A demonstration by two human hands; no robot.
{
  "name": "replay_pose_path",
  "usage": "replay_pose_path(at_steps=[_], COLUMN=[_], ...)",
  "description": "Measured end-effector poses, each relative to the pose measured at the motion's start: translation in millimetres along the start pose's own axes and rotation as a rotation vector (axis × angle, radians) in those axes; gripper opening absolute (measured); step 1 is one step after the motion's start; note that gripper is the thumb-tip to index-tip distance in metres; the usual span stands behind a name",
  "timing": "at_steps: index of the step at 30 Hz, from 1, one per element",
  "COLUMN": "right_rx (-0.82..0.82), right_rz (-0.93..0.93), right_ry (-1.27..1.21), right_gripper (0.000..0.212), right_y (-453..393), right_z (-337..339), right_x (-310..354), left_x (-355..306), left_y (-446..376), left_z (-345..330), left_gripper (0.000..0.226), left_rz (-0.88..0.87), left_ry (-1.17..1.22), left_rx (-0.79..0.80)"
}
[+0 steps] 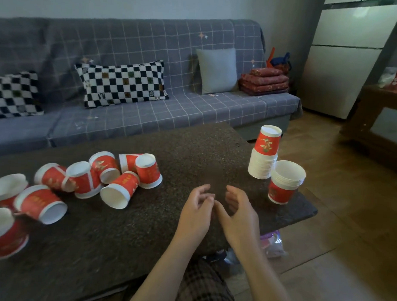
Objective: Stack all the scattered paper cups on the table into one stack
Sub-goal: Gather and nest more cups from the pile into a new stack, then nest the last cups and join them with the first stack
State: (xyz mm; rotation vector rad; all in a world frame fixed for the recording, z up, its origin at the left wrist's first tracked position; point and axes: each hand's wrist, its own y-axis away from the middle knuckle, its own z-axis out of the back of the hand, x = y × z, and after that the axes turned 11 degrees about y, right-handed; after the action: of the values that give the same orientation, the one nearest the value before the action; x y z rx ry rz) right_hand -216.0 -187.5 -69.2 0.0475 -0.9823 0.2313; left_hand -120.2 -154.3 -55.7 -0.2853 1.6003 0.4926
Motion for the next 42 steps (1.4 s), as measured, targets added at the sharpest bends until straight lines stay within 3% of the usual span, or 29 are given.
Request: replay_pose_path(at_steps=[11, 16, 21, 26, 29, 32, 35, 38, 42], right_rx=[0.214, 0.201, 0.045, 0.023, 0.068, 0.048, -0.003, 0.088, 0.3], right_rz=[0.195, 0.261, 0.146, 0.195, 0.303, 0.374, 0.289, 0.078, -0.055], right_ry=[0.102, 0.143, 0.119, 0.148, 0.204, 0.306, -0.009, -0.397, -0.556], right_gripper=[0.047, 0.048, 0.071, 0.091, 0.087, 0.067, 0.053, 0.042, 0.04], right_y=[-14, -33, -61, -94, -107, -110, -98, -81, -62], right_z=[-120, -156, -172, -180, -186, -188, -176, -167, -178], right_x=[60, 68, 68, 81, 95, 102, 103, 103, 96], left_x=[9, 18, 24, 23, 23, 19, 11, 4, 3], left_y=[-5, -22, -44, -49, -41, -33, -27, -23, -22], left_z=[136, 162, 165, 167, 174, 184, 195, 203, 199], left_gripper=[0.026, 0.024, 0.049, 0.034, 0.032, 0.028, 0.019, 0.009, 0.013], left_rz=[-0.106, -0.071, 0.091, 0.042, -0.014, -0.077, -0.096, -0.115, -0.086], left_ry=[-0.149, -0.233, -0.288, -0.235, -0.156, -0.09, 0.09, 0.271, 0.392], left_rx=[-0.502, -0.739, -0.651, -0.685, -0.734, -0.807, -0.849, -0.851, -0.65])
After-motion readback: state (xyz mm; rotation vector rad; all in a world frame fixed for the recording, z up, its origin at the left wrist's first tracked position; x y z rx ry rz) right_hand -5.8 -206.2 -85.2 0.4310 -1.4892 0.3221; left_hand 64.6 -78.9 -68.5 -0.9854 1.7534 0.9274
